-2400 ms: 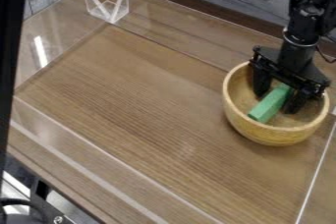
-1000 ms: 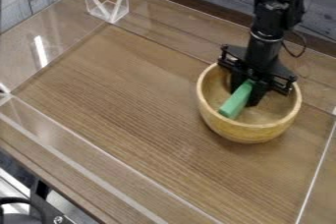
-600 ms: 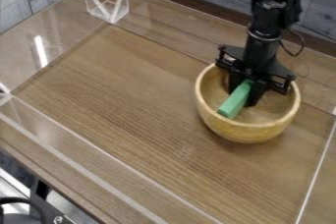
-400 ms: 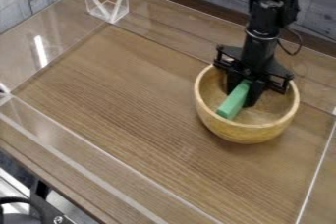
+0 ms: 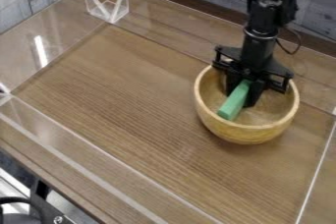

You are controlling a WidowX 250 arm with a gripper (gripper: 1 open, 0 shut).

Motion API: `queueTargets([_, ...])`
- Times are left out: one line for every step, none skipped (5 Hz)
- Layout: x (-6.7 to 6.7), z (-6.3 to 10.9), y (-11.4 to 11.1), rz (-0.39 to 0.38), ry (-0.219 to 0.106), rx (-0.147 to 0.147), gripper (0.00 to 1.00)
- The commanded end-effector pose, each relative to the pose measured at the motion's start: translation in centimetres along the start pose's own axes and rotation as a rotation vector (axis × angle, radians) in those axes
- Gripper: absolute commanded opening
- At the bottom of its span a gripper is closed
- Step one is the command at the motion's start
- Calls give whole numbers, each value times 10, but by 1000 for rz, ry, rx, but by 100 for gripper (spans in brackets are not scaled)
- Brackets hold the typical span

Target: Move green stick from inside the wooden bowl to the table next to it

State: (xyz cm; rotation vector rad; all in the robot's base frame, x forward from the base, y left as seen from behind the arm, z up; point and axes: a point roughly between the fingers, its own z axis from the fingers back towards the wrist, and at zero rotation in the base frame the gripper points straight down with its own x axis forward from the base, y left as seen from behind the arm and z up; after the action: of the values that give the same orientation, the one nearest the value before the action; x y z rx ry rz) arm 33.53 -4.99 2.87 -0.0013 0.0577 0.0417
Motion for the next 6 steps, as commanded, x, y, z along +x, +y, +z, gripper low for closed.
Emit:
queueTargets([7, 24, 1, 35, -67, -23, 0])
queueTargets([7, 26, 0, 46, -69, -31, 0])
queueTargets([7, 29, -1, 56, -70, -38, 0])
queueTargets([7, 31, -2, 66, -73, -46, 0])
queueTargets([8, 33, -3, 74, -75, -53, 0])
queueTargets([8, 36, -4, 84, -78, -61, 0])
